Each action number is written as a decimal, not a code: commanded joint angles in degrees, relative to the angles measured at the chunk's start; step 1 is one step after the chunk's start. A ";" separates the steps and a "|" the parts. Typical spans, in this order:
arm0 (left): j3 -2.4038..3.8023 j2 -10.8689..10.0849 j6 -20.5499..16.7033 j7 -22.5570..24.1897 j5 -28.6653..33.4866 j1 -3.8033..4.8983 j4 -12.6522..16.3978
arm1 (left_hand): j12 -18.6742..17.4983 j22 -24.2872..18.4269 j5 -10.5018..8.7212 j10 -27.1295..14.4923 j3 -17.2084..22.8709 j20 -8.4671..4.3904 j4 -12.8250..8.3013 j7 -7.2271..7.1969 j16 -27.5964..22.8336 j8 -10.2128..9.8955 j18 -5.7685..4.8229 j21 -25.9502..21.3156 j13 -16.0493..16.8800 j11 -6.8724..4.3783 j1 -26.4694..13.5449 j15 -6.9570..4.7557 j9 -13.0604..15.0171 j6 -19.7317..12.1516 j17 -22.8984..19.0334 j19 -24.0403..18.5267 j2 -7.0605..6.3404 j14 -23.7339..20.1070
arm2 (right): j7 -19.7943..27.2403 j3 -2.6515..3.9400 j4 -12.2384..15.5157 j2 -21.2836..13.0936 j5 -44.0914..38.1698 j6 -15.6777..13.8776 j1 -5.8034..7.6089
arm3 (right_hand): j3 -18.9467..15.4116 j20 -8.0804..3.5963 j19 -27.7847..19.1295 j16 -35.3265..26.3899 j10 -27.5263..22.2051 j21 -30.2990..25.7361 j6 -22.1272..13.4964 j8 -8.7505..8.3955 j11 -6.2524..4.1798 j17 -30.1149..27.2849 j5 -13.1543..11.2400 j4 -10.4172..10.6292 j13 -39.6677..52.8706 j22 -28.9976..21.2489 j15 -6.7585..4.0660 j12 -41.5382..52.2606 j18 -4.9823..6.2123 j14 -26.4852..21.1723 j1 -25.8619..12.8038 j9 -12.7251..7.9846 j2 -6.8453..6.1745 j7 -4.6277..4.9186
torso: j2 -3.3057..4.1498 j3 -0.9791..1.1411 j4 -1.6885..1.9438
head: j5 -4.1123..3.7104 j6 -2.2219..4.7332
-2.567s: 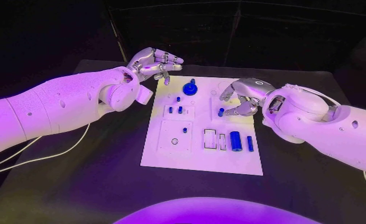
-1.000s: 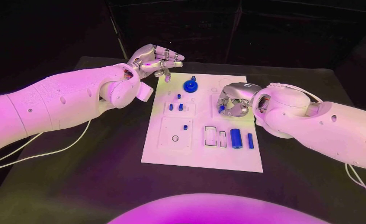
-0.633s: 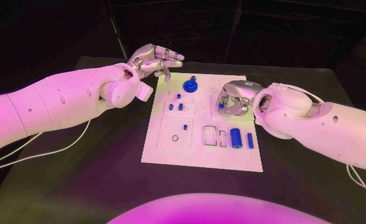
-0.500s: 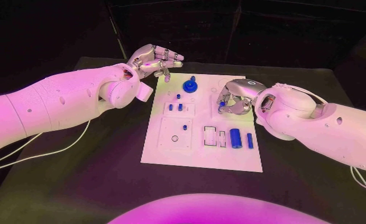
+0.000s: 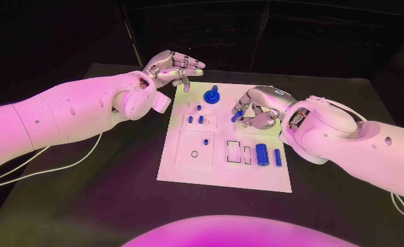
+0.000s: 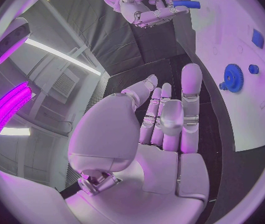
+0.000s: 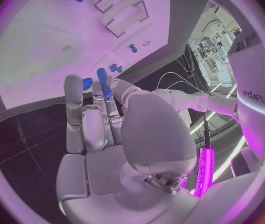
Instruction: Assemble the parts on the task board
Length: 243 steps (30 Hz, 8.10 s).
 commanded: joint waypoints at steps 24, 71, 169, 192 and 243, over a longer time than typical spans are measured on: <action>0.04 0.98 0.76 0.34 0.24 0.10 -0.32 | 0.41 -0.06 -0.11 -0.33 -0.21 0.23 0.04 0.11 -0.05 0.32 1.13 -0.35 0.11 -0.06 -0.49 0.07 -0.04 -0.37 -0.05 -0.23 0.14 -0.46 | 7.40 -3.53 -5.44 14.59 -2.19 5.22 -3.09 | 1.36 -0.09 -0.51 0.18 0.15 0.09 0.21 -0.30 0.33 -0.18 0.66 -0.46 -0.04 -0.62 0.00 -0.94 -0.82 1.25 0.04 -0.05 -0.58 0.27 | 0.04 0.02 -0.09 | 3.66 -1.15; 0.04 1.08 1.07 0.00 0.24 0.10 -0.44 | 0.55 -0.08 -0.10 -0.45 -0.26 0.26 0.11 0.12 -0.03 0.38 1.13 -0.38 0.14 -0.04 -0.59 0.09 -0.03 -0.44 -0.06 -0.24 0.19 -0.47 | 2.81 -3.74 -6.52 15.93 -8.37 9.89 -3.72 | 1.60 0.09 -0.97 -0.12 0.24 -0.14 0.27 -0.48 0.42 -0.84 -0.06 -0.42 -0.01 -1.13 0.14 -1.46 -0.73 1.09 -1.17 -0.07 -0.82 0.32 | 0.04 -0.06 -0.08 | 4.17 -2.04; -0.05 0.44 0.95 0.39 0.26 -0.08 -0.67 | 1.57 -0.07 -0.11 -1.17 -0.92 0.38 1.04 0.14 0.15 0.89 1.14 -0.48 0.37 0.02 -1.88 0.18 0.00 -0.83 -0.15 -0.19 0.43 -0.51 | -17.66 -3.02 6.09 -10.83 0.89 4.18 -6.94 | -34.10 -1.76 7.14 10.85 17.59 9.65 -8.15 13.97 -2.59 23.57 4.09 17.35 77.74 15.97 -2.00 71.58 -3.49 4.97 -13.38 8.22 -1.50 -2.45 | -1.93 -0.26 -1.46 | -6.17 -0.16; -0.05 -0.06 0.92 0.38 0.26 -0.08 -0.21 | 1.78 -0.15 -0.10 -1.36 -0.97 0.41 1.26 0.15 0.20 0.99 1.16 -0.59 0.41 0.03 -2.10 0.19 0.00 -0.95 -0.16 -0.21 0.60 -0.53 | -19.14 -3.01 3.58 -7.04 0.00 3.19 -8.82 | -33.76 -1.91 7.10 10.82 17.70 9.79 -9.77 16.79 -2.75 23.77 22.15 16.02 78.45 16.22 -2.16 71.23 -3.50 5.00 -6.26 11.08 2.78 -2.55 | -1.91 -0.28 -1.43 | -6.21 -0.49; -0.05 -0.05 0.94 0.33 0.26 -0.06 -0.01 | 1.95 -0.14 -0.09 -1.52 -0.95 0.42 1.36 0.13 0.24 1.09 1.16 -0.60 0.45 0.01 -2.15 0.20 0.00 -1.04 -0.15 -0.19 0.75 -0.53 | -17.68 -2.97 4.37 -1.15 12.92 -4.20 -8.89 | -36.96 -2.80 7.43 10.92 18.19 10.08 -6.32 19.05 -4.13 24.36 18.17 17.12 79.10 16.81 -3.24 70.71 -3.55 5.12 -10.03 14.41 5.54 -4.23 | -1.90 -0.19 -1.51 | -5.52 -0.60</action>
